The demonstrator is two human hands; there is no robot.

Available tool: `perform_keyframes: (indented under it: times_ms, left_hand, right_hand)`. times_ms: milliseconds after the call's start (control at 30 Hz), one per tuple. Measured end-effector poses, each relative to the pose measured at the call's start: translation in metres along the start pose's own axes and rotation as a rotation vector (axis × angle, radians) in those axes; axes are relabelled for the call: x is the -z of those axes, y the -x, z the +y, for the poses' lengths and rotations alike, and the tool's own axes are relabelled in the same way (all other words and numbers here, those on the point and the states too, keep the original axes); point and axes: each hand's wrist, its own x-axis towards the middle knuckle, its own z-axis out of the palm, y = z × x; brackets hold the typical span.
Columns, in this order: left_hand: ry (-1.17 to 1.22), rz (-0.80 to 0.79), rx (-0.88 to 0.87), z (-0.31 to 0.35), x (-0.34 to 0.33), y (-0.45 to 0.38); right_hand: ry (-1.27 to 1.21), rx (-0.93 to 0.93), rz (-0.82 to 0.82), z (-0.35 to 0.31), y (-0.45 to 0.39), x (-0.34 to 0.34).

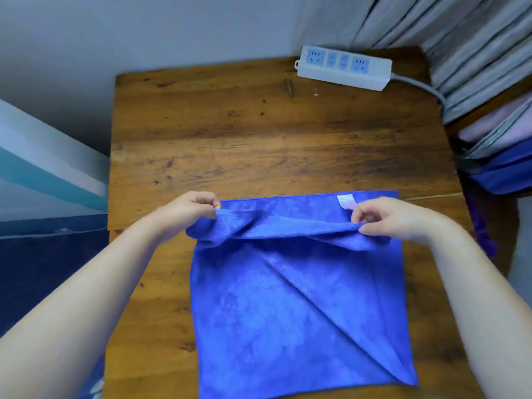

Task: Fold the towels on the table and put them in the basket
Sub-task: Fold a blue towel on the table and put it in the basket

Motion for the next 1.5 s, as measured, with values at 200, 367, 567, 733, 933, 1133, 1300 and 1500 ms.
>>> perform_keyframes:
  times_ms: [200, 367, 567, 733, 933, 1133, 1300, 1500]
  left_hand:
    - [-0.143, -0.100, 0.048, 0.013, -0.019, -0.005]
    - [-0.805, 0.415, -0.082, 0.012, -0.042, -0.021]
    - [-1.153, 0.300, 0.006, 0.008, -0.046, -0.025]
    - [-1.225, 0.211, 0.054, 0.013, -0.043, -0.029]
    - [-1.097, 0.133, -0.045, 0.009, -0.027, -0.032]
    - [-0.817, 0.259, -0.107, 0.006, -0.011, -0.019]
    - [-0.787, 0.322, -0.115, -0.002, -0.003, -0.002]
    - [-0.788, 0.335, -0.186, -0.010, 0.001, 0.029]
  right_hand:
    - [-0.077, -0.249, -0.135, 0.042, 0.026, -0.009]
    - [0.243, -0.243, 0.437, 0.041, 0.011, -0.006]
    - [0.384, -0.209, 0.692, 0.038, -0.016, 0.002]
    - [0.433, -0.193, 0.688, 0.044, -0.024, 0.003]
    - [0.483, -0.140, 0.609, 0.041, -0.021, 0.007]
    - [0.327, -0.023, 0.570, 0.042, -0.005, 0.012]
    - [0.249, 0.032, 0.472, 0.035, 0.020, 0.013]
    - [0.306, 0.066, 0.375, 0.011, 0.056, 0.012]
